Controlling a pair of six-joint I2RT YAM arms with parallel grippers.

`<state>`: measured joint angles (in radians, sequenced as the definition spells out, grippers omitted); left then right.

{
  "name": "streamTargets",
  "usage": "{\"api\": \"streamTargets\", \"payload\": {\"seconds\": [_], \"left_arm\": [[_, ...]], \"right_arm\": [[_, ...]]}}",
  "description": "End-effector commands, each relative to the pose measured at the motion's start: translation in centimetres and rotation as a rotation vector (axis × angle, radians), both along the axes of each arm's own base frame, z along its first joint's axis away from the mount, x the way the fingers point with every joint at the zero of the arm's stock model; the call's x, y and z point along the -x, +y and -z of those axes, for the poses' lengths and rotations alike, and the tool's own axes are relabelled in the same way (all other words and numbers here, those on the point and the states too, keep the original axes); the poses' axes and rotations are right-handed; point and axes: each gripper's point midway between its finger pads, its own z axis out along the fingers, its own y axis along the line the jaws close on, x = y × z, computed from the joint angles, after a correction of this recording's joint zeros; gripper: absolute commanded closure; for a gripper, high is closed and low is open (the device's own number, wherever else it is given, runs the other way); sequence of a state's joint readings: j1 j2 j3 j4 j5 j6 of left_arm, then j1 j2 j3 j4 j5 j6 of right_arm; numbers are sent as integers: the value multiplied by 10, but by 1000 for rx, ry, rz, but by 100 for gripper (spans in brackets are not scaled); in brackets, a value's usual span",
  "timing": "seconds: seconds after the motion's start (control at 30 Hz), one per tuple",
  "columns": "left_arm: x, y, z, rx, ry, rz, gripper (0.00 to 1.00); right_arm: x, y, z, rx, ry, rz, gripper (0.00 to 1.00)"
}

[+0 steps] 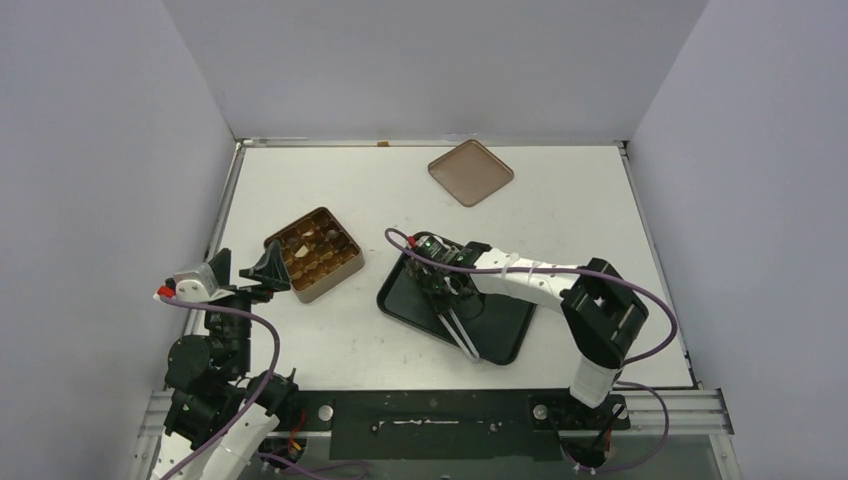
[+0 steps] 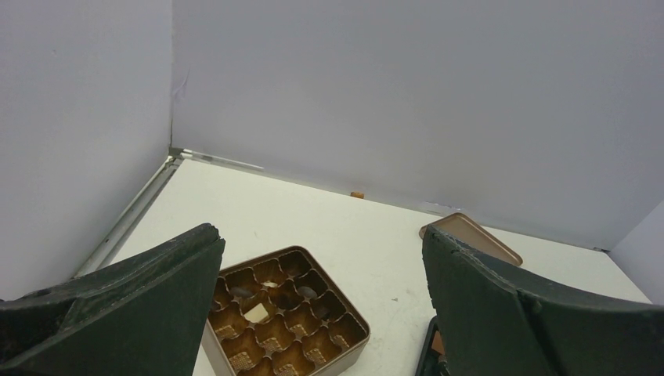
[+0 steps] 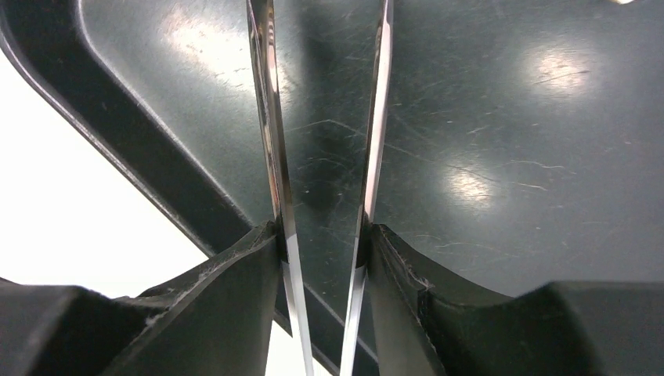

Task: Pack the chocolate
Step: Pick up the fake chocolate from the plate.

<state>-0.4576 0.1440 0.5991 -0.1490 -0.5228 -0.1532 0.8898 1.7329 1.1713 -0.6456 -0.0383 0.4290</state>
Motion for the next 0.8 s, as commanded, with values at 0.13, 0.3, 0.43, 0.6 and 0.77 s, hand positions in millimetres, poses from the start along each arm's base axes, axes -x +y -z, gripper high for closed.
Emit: {"api": "streamTargets", "payload": {"seconds": [0.13,0.3,0.43,0.6,0.77], "left_arm": [[1,-2,-7,12,-22,11,3],[3,0,-7,19,-29,8,3],[3,0,-8,20,-30,10,3],[3,0,-7,20,-27,7,3],[3,0,-8,20,-31,11,2]], "right_arm": [[3,17,-7,-12,-13,-5,59],[1,17,-12,-9,-24,5,59],[-3,19,-14,-16,-38,6,64],[-10,14,-15,5,-64,23,66],[-11,5,-21,36,-81,46,62]]}}
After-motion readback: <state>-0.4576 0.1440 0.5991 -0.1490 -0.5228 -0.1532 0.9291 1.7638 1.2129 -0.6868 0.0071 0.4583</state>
